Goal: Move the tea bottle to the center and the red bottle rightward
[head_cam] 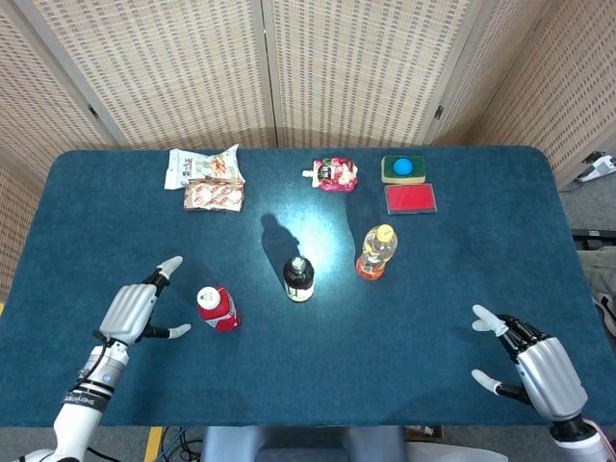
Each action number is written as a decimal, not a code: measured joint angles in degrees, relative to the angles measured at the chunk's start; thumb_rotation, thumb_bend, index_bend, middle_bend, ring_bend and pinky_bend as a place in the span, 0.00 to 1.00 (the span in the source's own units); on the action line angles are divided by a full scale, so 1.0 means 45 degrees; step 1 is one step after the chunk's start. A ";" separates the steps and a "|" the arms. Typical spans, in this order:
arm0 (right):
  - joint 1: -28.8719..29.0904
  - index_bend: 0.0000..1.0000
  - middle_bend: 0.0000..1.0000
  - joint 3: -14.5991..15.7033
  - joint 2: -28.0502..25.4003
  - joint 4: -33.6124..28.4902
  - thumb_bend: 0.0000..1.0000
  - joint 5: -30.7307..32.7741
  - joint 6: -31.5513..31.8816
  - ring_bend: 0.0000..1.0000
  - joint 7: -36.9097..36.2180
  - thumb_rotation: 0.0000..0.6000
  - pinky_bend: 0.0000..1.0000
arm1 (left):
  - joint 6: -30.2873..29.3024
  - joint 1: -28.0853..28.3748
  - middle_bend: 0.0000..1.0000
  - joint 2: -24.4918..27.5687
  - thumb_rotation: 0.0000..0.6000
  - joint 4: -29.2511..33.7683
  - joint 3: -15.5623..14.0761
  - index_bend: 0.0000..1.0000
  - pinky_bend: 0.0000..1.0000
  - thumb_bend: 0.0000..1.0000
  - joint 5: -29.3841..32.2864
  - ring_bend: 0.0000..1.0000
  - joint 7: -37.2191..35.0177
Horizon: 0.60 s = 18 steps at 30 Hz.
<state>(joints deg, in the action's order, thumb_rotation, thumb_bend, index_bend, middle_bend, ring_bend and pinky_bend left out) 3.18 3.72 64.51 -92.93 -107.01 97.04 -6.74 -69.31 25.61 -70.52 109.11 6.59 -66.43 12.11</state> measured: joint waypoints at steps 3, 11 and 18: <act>-0.0016 0.16 0.38 -0.0040 -0.0113 -0.0132 0.04 0.0360 -0.0235 0.30 0.0163 1.00 0.52 | -0.0631 -0.0438 0.09 0.0149 1.00 -0.0182 -0.0271 0.04 0.56 0.05 -0.0775 0.26 -0.0222; 0.0016 0.20 0.38 -0.0204 -0.0601 -0.0799 0.04 0.1711 -0.1363 0.30 0.1289 1.00 0.52 | -0.2445 -0.1748 0.09 0.0549 1.00 -0.0962 -0.1022 0.10 0.56 0.05 -0.2711 0.26 -0.0977; 0.0057 0.24 0.38 -0.0530 -0.0804 -0.1192 0.04 0.2693 -0.1942 0.30 0.2175 1.00 0.52 | -0.3816 -0.2863 0.10 0.0935 1.00 -0.1539 -0.1706 0.15 0.56 0.05 -0.4375 0.26 -0.2073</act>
<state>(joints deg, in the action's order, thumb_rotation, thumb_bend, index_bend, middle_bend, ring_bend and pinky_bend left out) 3.43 1.34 60.89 -98.29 -94.90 88.30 3.04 -86.48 12.73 -66.31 102.19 -1.09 -86.12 2.78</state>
